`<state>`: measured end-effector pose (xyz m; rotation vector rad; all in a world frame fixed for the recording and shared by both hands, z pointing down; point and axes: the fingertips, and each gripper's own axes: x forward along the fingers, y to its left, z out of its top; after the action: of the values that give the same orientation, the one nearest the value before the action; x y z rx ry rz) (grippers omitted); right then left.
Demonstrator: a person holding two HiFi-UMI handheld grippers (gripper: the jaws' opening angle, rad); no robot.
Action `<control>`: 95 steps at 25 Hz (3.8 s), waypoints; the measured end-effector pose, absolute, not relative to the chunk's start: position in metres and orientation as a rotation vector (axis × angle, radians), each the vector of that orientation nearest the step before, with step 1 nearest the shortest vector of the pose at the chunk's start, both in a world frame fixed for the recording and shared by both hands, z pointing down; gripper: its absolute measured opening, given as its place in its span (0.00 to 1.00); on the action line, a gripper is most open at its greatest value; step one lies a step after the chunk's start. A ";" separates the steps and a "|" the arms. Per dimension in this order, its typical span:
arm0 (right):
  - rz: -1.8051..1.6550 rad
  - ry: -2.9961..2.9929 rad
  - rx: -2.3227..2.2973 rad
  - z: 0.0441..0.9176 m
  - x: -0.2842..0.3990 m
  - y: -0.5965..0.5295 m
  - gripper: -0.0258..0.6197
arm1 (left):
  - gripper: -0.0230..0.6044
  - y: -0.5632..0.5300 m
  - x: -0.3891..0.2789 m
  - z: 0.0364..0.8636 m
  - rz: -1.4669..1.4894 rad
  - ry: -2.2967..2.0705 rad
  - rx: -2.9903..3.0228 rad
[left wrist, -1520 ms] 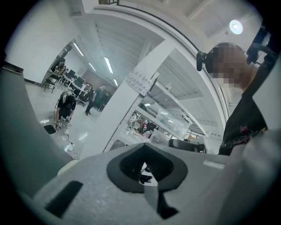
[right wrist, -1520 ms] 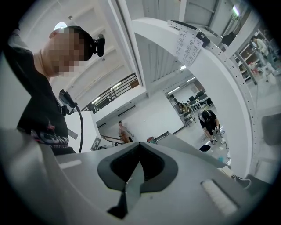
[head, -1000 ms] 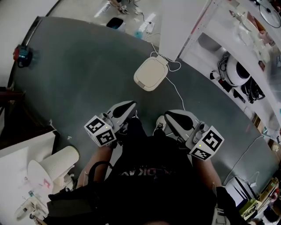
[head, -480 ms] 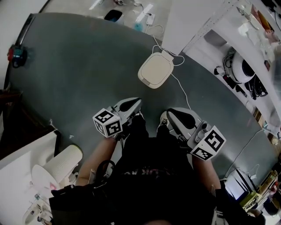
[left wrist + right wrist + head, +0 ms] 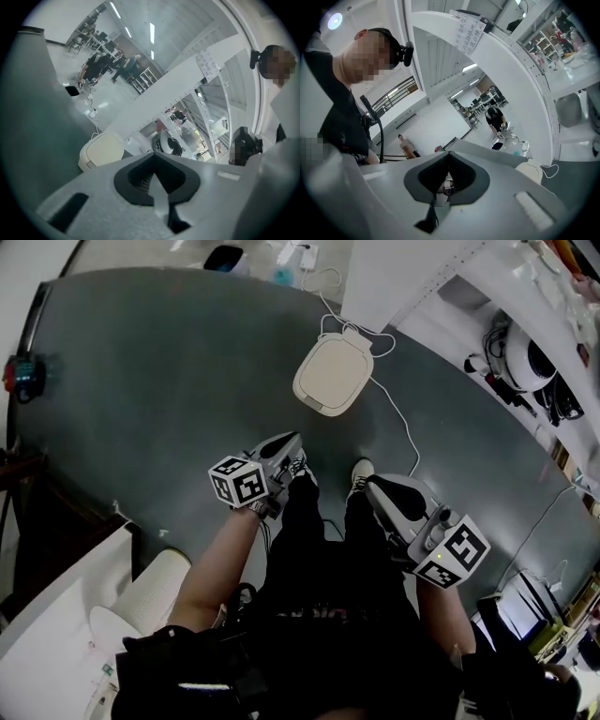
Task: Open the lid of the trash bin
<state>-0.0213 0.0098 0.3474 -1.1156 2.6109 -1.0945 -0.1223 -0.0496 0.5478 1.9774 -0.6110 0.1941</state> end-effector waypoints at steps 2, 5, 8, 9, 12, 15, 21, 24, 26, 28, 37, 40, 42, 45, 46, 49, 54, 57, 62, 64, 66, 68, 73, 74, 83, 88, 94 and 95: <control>-1.118 2.589 -1.148 0.359 -0.017 0.010 0.05 | 0.04 -0.054 -0.121 0.570 0.190 -0.620 1.939; -1.157 2.564 -1.197 0.377 -0.013 0.011 0.05 | 0.04 -0.056 -0.120 0.607 0.217 -0.629 1.896; -1.185 2.562 -1.233 0.394 -0.012 0.013 0.05 | 0.04 -0.057 -0.122 0.642 0.242 -0.646 1.845; -1.195 2.562 -1.241 0.399 -0.013 0.014 0.05 | 0.04 -0.057 -0.123 0.653 0.246 -0.653 1.827; -1.234 2.554 -1.249 0.414 -0.018 0.017 0.05 | 0.04 -0.060 -0.126 0.683 0.248 -0.667 1.785; -1.286 2.542 -1.250 0.431 -0.021 0.018 0.05 | 0.04 -0.067 -0.127 0.711 0.270 -0.679 1.762; -1.352 2.479 -1.256 0.462 -0.018 0.022 0.05 | 0.04 -0.083 -0.128 0.769 0.271 -0.704 1.676; -1.379 2.437 -1.253 0.476 -0.016 0.027 0.05 | 0.04 -0.085 -0.124 0.796 0.260 -0.702 1.624; -1.405 2.425 -1.251 0.487 -0.015 0.030 0.05 | 0.04 -0.091 -0.124 0.812 0.273 -0.717 1.617; -1.433 2.411 -1.254 0.497 -0.012 0.032 0.05 | 0.07 -0.094 -0.122 0.828 0.287 -0.736 1.610; -1.510 2.373 -1.253 0.532 -0.010 0.038 0.05 | 0.13 -0.095 -0.122 0.891 0.386 -0.796 1.541; -1.535 2.360 -1.254 0.541 -0.007 0.042 0.05 | 0.15 -0.099 -0.119 0.902 0.384 -0.801 1.520; -1.549 2.355 -1.254 0.546 -0.006 0.044 0.05 | 0.15 -0.100 -0.119 0.910 0.371 -0.814 1.495; -1.563 2.350 -1.255 0.552 -0.005 0.046 0.05 | 0.16 -0.102 -0.119 0.920 0.341 -0.822 1.449; -1.567 2.349 -1.255 0.553 -0.004 0.046 0.05 | 0.16 -0.103 -0.118 0.922 0.332 -0.823 1.440; -1.580 2.341 -1.255 0.557 -0.002 0.048 0.05 | 0.17 -0.106 -0.117 0.927 0.331 -0.832 1.432; -1.596 2.333 -1.251 0.564 0.001 0.049 0.05 | 0.16 -0.108 -0.117 0.935 0.350 -0.849 1.434; -1.600 2.327 -1.249 0.567 0.003 0.048 0.05 | 0.16 -0.110 -0.116 0.937 0.354 -0.847 1.442; -1.606 2.322 -1.242 0.569 0.006 0.047 0.05 | 0.14 -0.109 -0.117 0.939 0.365 -0.850 1.433; -1.604 2.319 -1.241 0.570 0.006 0.046 0.05 | 0.15 -0.109 -0.117 0.940 0.390 -0.851 1.446; -1.605 2.318 -1.239 0.571 0.006 0.045 0.05 | 0.15 -0.109 -0.117 0.941 0.401 -0.851 1.454; -1.609 2.319 -1.234 0.573 0.006 0.045 0.05 | 0.17 -0.108 -0.118 0.942 0.398 -0.852 1.456; -1.614 2.324 -1.230 0.577 0.006 0.046 0.05 | 0.18 -0.108 -0.117 0.944 0.388 -0.853 1.454; -1.615 2.323 -1.230 0.577 0.006 0.046 0.05 | 0.18 -0.108 -0.117 0.945 0.390 -0.852 1.454; -1.601 2.327 -1.230 0.573 -0.001 0.048 0.05 | 0.17 -0.107 -0.120 0.941 0.407 -0.853 1.475; -1.560 2.354 -1.230 0.560 -0.003 0.049 0.05 | 0.11 -0.108 -0.123 0.931 0.392 -0.868 1.496; -1.475 2.417 -1.230 0.529 -0.001 0.046 0.05 | 0.04 -0.107 -0.140 0.889 0.393 -0.901 1.535; -1.450 2.435 -1.229 0.521 -0.001 0.044 0.05 | 0.04 -0.106 -0.142 0.878 0.400 -0.890 1.554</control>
<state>-0.0011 0.0444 0.5209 -1.2287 2.4346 -1.4501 -0.1420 -0.1055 0.8779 1.5543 -0.8902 0.3997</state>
